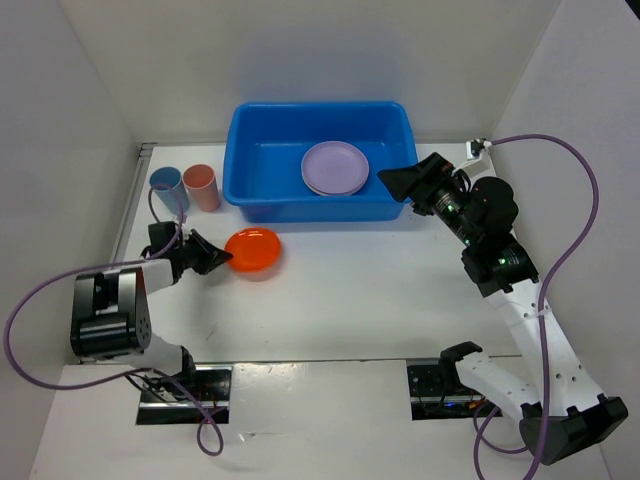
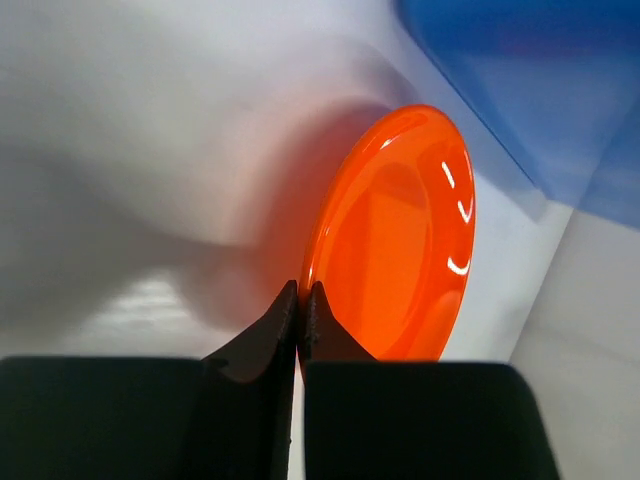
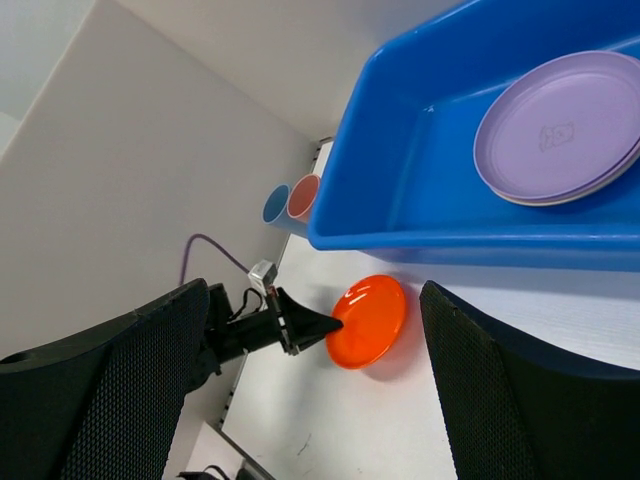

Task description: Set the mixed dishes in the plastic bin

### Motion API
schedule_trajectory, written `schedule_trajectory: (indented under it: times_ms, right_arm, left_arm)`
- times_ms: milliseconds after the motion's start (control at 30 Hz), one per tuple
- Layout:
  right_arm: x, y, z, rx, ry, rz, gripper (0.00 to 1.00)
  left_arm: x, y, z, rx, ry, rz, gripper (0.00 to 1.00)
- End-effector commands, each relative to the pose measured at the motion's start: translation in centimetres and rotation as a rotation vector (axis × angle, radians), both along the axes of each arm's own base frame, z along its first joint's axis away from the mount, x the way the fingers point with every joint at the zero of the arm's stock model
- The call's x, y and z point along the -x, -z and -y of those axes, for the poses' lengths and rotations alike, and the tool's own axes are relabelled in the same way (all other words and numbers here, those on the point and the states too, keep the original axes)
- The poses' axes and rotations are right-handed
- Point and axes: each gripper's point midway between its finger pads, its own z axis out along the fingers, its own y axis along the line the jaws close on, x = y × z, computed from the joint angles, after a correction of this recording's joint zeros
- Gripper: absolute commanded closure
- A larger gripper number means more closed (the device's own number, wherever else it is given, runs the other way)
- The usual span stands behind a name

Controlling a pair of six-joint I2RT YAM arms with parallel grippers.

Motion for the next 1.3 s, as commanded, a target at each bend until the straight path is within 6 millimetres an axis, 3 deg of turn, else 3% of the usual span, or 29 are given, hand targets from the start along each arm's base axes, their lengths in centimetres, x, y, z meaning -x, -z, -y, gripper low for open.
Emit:
schedule_trajectory:
  times_ms: [0,233,267,333,367,400,467,500,533,567,600,633,667,700,733,767,800,933,967,1000,1033,1067,1233,1267]
  right_arm:
    - [0.3,-1.2,0.1,-0.011,-0.007,0.051,0.09]
    - [0.3,-1.3,0.3,-0.019,-0.007,0.047,0.09]
    - [0.3,-1.3,0.3,-0.019,-0.007,0.047,0.09]
    - [0.3,-1.3,0.3,-0.019,-0.007,0.047,0.09]
    - [0.3,-1.3,0.3,-0.019,-0.007,0.047,0.09]
    - [0.6,-1.6,0.3,-0.022,-0.007,0.057,0.09]
    - [0.6,-1.6,0.3,-0.022,-0.007,0.057,0.09]
    - [0.9,-1.9,0.4,-0.025,-0.007,0.066,0.09]
    - [1.0,-1.9,0.3,-0.025,-0.016,0.066,0.09]
    - [0.9,-2.1,0.6,-0.025,-0.007,0.068,0.09]
    - [0.9,-2.1,0.6,-0.025,-0.007,0.068,0.09]
    - [1.0,-2.4,0.6,-0.025,-0.007,0.069,0.09]
    - [1.1,-2.8,0.8,-0.027,-0.007,0.078,0.09]
    - [1.1,-2.8,0.8,-0.027,-0.007,0.078,0.09]
    - [1.3,-3.3,0.6,-0.029,-0.021,0.087,0.09]
    - [1.5,-3.3,0.4,-0.029,-0.033,0.087,0.09]
    - [1.7,-3.5,0.5,-0.031,-0.033,0.096,0.09]
    - [1.8,-3.8,0.9,-0.022,-0.022,0.096,0.09]
    - [1.9,-4.0,0.9,-0.021,-0.022,0.093,0.09]
    - [2.0,-4.2,1.0,-0.012,-0.022,0.096,0.09]
    - [1.9,-4.2,1.2,-0.012,-0.013,0.096,0.09]
    - [1.9,-4.0,1.2,-0.010,-0.013,0.087,0.09]
    - [2.4,-4.1,1.9,0.008,0.000,0.093,0.09]
    - [2.3,-4.1,2.2,0.009,0.010,0.093,0.09]
  left_arm:
    - [0.1,-4.0,0.8,-0.101,0.078,0.091,1.00]
    - [2.6,-11.5,4.9,-0.151,0.226,0.216,1.00]
    - [2.5,-14.1,6.0,-0.154,0.258,0.277,1.00]
    - [2.8,-16.8,7.4,-0.146,0.304,0.327,1.00]
    - [2.7,-18.2,8.6,-0.152,0.333,0.364,1.00]
    - [2.0,-21.2,9.1,-0.155,0.325,0.423,1.00]
    - [0.8,-23.2,10.7,-0.142,0.358,0.457,1.00]
    - [-0.5,-26.6,11.3,-0.142,0.362,0.532,1.00]
    - [-2.3,-25.9,12.0,-0.137,0.377,0.498,1.00]
    - [-3.3,-26.5,13.0,-0.133,0.396,0.507,1.00]
    - [-5.3,-25.2,13.6,-0.136,0.400,0.468,1.00]
    - [-6.9,-27.9,14.1,-0.143,0.390,0.531,1.00]
    - [-8.6,-26.4,14.8,-0.141,0.388,0.490,1.00]
    - [-9.5,-26.4,15.0,-0.141,0.388,0.489,1.00]
    - [-10.7,-27.8,15.6,-0.144,0.383,0.530,1.00]
    - [-11.6,-27.5,15.8,-0.135,0.378,0.519,1.00]
    - [-13.4,-25.3,16.1,-0.143,0.373,0.474,1.00]
    - [-17.6,-23.2,17.8,-0.142,0.355,0.441,1.00]
    - [-18.8,-21.1,18.1,-0.144,0.359,0.408,1.00]
    - [-19.5,-20.9,18.3,-0.133,0.351,0.402,1.00]
    - [-20.5,-22.1,19.0,-0.125,0.338,0.429,1.00]
    - [-21.5,-20.1,19.0,-0.135,0.331,0.394,1.00]
    - [-23.9,-18.7,20.1,-0.108,0.297,0.378,1.00]
    - [-24.4,-17.6,20.1,-0.115,0.290,0.366,1.00]
